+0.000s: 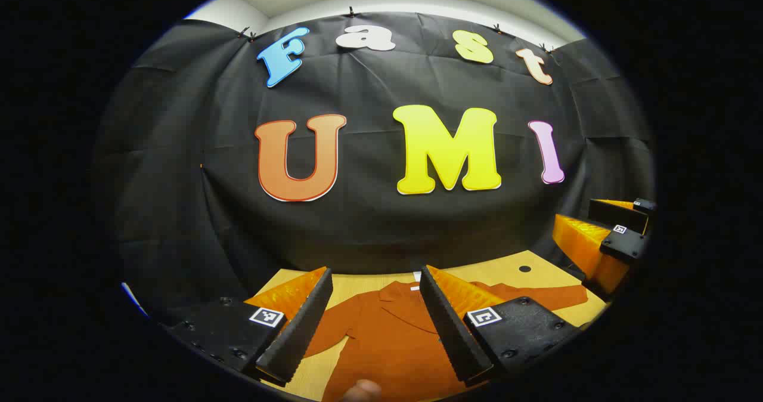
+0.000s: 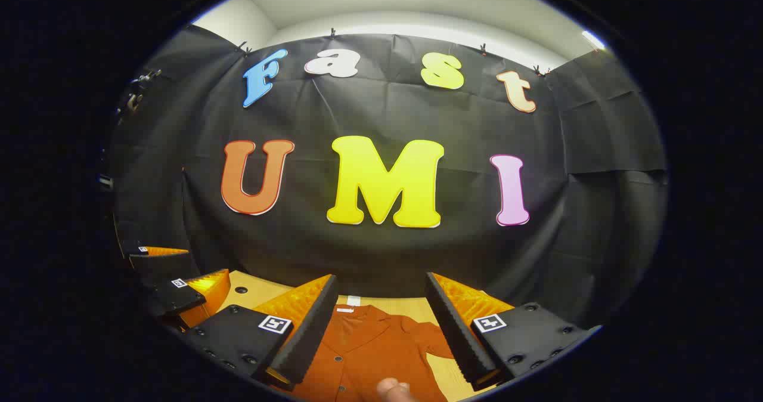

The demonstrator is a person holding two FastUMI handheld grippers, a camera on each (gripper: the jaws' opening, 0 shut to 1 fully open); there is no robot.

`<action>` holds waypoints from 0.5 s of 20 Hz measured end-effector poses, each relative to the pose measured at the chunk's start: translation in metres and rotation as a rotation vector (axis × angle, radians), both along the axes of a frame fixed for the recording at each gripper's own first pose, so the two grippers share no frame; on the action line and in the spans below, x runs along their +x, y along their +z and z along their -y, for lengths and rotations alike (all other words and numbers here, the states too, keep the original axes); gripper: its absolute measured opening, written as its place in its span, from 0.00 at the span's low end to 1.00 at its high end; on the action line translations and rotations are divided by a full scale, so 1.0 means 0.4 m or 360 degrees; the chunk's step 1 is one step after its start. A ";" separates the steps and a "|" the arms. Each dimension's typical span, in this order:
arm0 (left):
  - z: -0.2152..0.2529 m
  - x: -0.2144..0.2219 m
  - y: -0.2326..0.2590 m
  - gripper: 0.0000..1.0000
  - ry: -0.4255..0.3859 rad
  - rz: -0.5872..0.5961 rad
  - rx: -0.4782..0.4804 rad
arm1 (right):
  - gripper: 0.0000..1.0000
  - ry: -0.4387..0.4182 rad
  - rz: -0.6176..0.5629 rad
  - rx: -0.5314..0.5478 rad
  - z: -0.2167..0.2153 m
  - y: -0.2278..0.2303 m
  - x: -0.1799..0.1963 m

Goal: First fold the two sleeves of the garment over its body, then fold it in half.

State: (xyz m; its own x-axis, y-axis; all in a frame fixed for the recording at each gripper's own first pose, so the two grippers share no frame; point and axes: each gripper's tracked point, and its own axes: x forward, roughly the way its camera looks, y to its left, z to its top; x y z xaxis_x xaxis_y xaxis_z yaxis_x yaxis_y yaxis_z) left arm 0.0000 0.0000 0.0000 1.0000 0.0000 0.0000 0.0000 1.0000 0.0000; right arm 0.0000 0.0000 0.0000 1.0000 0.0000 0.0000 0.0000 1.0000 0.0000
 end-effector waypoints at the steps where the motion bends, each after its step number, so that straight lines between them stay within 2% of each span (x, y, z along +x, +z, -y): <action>1: 0.001 0.004 0.000 0.95 0.0005 0.0001 0.0008 | 0.94 0.0008 0.0005 -0.0001 -0.004 0.004 0.005; 10: 0.020 0.024 0.018 0.95 0.0025 0.0017 0.0009 | 0.94 0.0015 -0.0052 -0.0005 0.039 -0.032 0.042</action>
